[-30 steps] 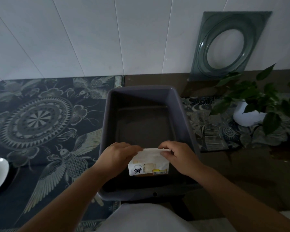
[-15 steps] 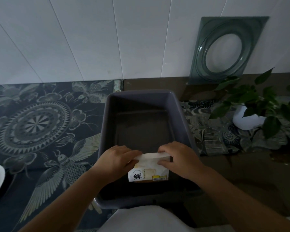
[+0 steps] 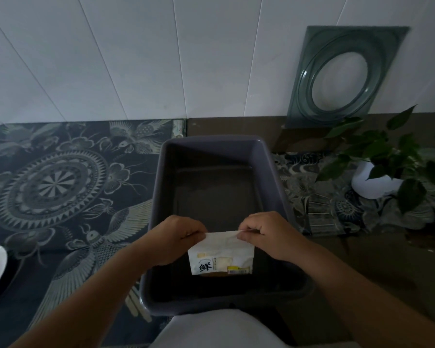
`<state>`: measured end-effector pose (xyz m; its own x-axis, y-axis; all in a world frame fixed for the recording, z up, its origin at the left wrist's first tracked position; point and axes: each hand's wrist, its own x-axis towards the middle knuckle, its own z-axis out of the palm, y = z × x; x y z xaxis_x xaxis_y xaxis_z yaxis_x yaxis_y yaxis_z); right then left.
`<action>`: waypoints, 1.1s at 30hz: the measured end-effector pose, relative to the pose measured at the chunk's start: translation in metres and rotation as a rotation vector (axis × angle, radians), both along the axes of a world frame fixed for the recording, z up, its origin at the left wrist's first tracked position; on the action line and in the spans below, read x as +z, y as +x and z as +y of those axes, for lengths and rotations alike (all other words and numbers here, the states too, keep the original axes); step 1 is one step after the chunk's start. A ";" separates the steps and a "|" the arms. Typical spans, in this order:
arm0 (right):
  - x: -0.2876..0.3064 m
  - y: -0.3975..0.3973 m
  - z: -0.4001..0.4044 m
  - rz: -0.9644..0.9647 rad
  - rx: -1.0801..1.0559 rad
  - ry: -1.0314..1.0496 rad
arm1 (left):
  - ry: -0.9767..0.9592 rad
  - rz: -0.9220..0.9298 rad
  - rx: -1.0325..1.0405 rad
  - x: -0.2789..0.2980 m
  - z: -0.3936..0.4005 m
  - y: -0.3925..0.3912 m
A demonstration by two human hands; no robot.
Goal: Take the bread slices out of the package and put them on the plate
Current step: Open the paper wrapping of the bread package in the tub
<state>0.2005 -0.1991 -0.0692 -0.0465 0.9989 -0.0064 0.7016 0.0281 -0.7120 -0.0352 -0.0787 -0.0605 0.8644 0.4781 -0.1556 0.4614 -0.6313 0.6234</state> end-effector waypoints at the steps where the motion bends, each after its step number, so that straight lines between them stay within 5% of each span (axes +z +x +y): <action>1: 0.001 0.000 0.002 0.005 -0.005 -0.034 | -0.002 0.011 0.005 0.000 0.001 0.000; 12: 0.019 -0.013 0.035 -0.142 0.117 -0.140 | 0.273 -0.074 -0.025 0.002 -0.002 0.007; 18: 0.017 -0.014 0.038 -0.232 0.168 -0.150 | 0.579 -0.088 -0.151 -0.006 -0.014 0.003; 33: 0.025 -0.012 0.046 -0.417 0.134 0.017 | 0.600 -0.066 -0.039 -0.004 -0.053 -0.003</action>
